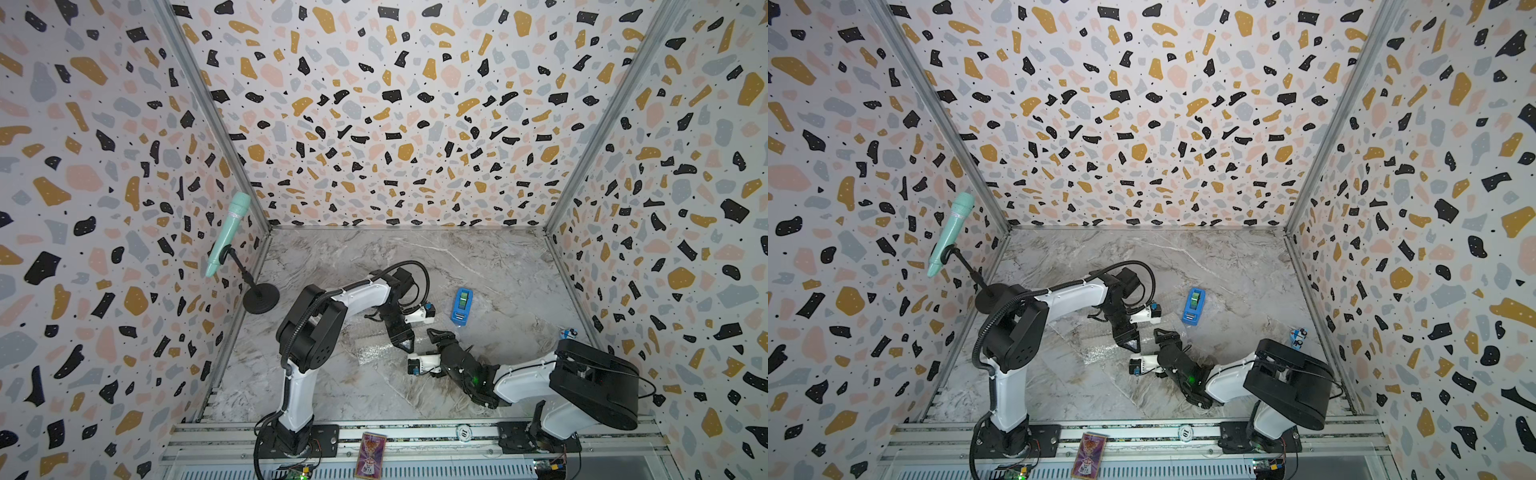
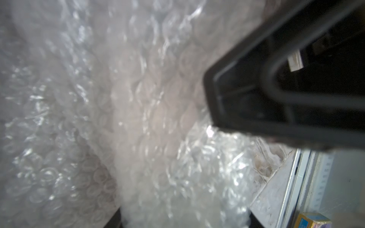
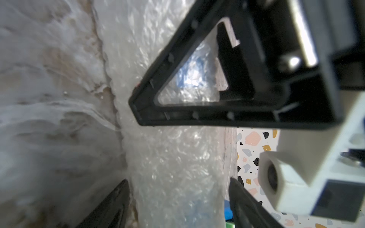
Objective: Wrap wine bottles in bubble wrap
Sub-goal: Wrap the wine bottle in bubble wrap.
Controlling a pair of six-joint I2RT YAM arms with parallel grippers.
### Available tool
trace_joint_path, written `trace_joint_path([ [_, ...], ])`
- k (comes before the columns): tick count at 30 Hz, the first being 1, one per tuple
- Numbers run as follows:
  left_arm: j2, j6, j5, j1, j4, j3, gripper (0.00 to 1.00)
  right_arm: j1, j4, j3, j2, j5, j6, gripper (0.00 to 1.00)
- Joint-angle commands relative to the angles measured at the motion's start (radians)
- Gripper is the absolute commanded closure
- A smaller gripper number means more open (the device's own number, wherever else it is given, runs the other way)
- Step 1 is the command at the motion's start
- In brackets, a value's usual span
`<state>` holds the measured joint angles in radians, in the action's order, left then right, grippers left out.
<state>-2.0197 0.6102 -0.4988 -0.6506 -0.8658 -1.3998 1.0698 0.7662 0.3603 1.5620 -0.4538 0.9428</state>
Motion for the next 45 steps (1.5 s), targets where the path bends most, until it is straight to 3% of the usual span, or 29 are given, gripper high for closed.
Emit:
trace_joint_path([
  [1, -0.12, -0.04, 0.076, -0.011, -0.041, 0.059, 0.84, -0.019, 0.045, 0.052, 0.035, 0.024, 0.028, 0.21],
  [4, -0.116, -0.04, 0.074, -0.009, -0.04, 0.061, 0.83, -0.036, -0.033, 0.093, 0.05, 0.071, 0.025, 0.24],
  [10, -0.094, -0.048, 0.071, 0.0, -0.024, 0.077, 0.78, -0.066, -0.209, 0.161, 0.067, 0.101, -0.011, 0.56],
  [12, -0.087, -0.046, 0.076, 0.002, -0.019, 0.081, 0.76, -0.067, -0.24, 0.169, 0.076, 0.099, -0.012, 0.62],
  [16, -0.064, -0.047, 0.099, 0.003, -0.002, 0.097, 0.64, -0.076, -0.351, 0.22, 0.105, 0.116, -0.048, 0.71],
  [18, -0.043, -0.05, 0.121, 0.003, 0.014, 0.108, 0.42, -0.081, -0.401, 0.243, 0.102, 0.141, -0.073, 0.75],
  [19, -0.031, -0.053, 0.13, 0.005, 0.024, 0.115, 0.01, -0.084, -0.429, 0.252, 0.097, 0.162, -0.086, 0.76],
  [33, 0.234, -0.096, 0.177, 0.119, 0.192, 0.211, 0.0, -0.15, -0.722, 0.373, 0.037, 0.387, -0.156, 0.81],
  [39, 0.462, -0.096, 0.255, 0.145, 0.376, 0.357, 0.0, -0.199, -0.827, 0.437, 0.039, 0.518, -0.18, 0.82],
  [45, 0.805, -0.057, 0.417, 0.146, 0.705, 0.627, 0.01, -0.265, -0.916, 0.494, 0.054, 0.677, -0.19, 0.82],
])
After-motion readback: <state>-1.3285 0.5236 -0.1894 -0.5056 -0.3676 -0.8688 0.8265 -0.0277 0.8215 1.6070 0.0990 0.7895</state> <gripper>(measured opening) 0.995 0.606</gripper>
